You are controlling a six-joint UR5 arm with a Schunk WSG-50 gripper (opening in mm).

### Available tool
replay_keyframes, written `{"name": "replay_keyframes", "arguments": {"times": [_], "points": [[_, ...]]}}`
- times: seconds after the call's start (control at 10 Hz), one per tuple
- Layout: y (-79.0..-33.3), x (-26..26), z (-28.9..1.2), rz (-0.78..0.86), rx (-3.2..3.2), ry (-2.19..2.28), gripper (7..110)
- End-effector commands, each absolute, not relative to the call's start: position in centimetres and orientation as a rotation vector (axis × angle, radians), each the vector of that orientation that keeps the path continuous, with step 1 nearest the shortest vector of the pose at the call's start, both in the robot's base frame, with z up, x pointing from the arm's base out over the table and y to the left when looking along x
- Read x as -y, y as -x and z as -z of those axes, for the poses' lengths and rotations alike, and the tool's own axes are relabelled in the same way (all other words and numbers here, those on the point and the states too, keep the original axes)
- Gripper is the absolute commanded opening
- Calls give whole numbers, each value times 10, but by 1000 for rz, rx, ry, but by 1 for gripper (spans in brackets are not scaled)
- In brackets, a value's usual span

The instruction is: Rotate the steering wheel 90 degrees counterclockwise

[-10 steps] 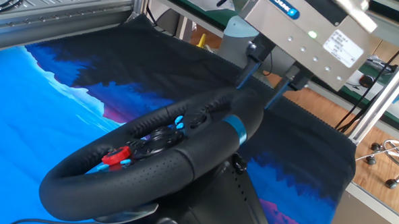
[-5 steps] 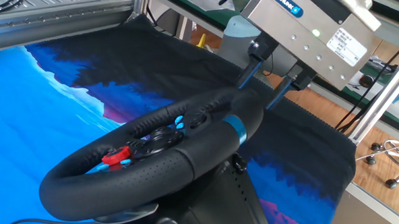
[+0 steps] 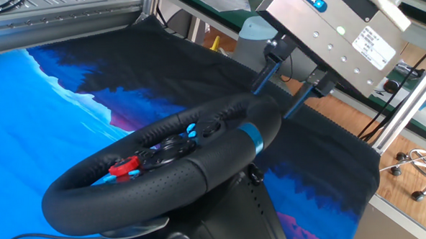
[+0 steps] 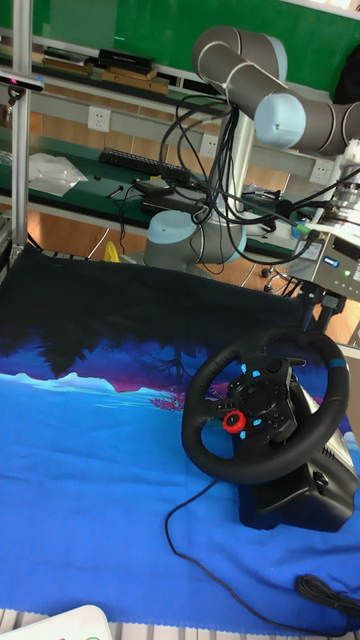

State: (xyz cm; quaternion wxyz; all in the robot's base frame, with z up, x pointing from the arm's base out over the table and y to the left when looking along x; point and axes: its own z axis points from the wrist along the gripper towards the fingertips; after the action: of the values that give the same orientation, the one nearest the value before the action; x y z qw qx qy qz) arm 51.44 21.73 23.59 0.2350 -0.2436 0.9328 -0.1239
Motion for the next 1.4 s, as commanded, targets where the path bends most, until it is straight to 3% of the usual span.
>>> {"name": "replay_keyframes", "arguments": {"times": [0.0,0.4,1.3], "points": [[-528,-238,-243,251,-2482,697,44],[-542,-245,-253,253,-2394,732,44],[-551,-219,-244,373,-2402,795,44]]}}
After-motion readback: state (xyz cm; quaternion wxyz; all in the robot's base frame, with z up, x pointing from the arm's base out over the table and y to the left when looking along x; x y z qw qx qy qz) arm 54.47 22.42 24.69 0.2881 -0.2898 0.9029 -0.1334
